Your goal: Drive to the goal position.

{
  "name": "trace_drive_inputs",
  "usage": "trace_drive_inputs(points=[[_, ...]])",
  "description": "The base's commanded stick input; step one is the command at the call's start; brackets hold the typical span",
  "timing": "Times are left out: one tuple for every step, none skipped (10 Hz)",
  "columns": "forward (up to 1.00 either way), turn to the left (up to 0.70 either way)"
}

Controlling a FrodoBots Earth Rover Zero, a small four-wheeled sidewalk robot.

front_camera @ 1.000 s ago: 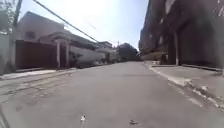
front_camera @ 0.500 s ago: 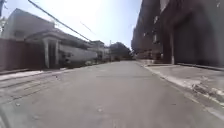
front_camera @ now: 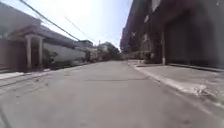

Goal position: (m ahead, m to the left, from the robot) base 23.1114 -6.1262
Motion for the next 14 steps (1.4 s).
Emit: trace_drive_inputs(points=[[1.0,-0.31],[1.0,-0.31],[1.0,-0.31],[1.0,-0.31],[1.0,-0.31],[1.0,-0.31],[1.0,-0.31],[1.0,-0.31],[1.0,-0.28],[1.0,0.15],[1.0,0.49],[1.0,0.42],[1.0,0.23],[1.0,0.09]])
